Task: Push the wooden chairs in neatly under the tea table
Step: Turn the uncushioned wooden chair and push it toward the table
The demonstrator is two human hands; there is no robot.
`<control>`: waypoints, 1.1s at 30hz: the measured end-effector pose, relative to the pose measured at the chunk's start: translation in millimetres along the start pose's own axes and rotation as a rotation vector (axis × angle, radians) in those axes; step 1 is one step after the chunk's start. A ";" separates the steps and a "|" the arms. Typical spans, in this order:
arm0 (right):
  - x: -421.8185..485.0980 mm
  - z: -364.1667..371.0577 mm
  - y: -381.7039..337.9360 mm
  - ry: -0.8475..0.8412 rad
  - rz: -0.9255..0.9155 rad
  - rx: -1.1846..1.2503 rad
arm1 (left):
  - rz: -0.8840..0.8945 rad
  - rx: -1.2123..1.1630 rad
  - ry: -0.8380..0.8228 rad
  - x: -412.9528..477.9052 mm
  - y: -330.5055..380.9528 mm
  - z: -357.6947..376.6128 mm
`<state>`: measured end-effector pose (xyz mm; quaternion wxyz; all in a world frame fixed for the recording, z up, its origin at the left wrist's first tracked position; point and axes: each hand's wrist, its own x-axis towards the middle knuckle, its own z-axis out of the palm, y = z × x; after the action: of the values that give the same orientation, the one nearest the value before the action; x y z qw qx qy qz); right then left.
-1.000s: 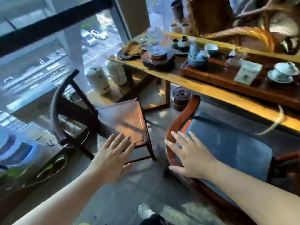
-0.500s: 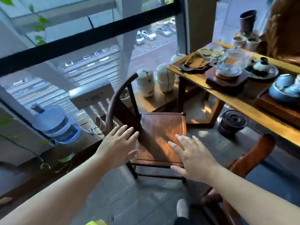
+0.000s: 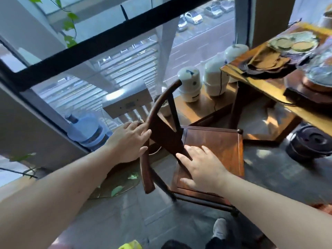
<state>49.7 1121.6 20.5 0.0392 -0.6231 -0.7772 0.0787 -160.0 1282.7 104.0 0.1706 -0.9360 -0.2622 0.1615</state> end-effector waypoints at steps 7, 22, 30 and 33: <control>82.4 20.6 -39.7 -0.156 0.256 0.569 | -0.208 -0.293 -0.056 54.5 -48.3 25.6; 176.5 63.8 -86.5 -0.462 0.633 0.839 | -0.588 -0.933 -0.361 147.9 -59.9 129.1; 170.6 73.6 -93.6 -0.438 0.673 0.889 | -0.631 -1.135 -0.429 142.6 -53.6 120.0; 144.9 73.5 -93.2 -0.451 0.635 0.799 | -0.643 -1.214 -0.435 127.2 -40.0 115.8</control>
<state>-83.6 1237.9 -41.3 0.0795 -0.7312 -0.4500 0.5065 -119.7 1411.5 -9.9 -0.3969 -0.6888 -0.5962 0.1119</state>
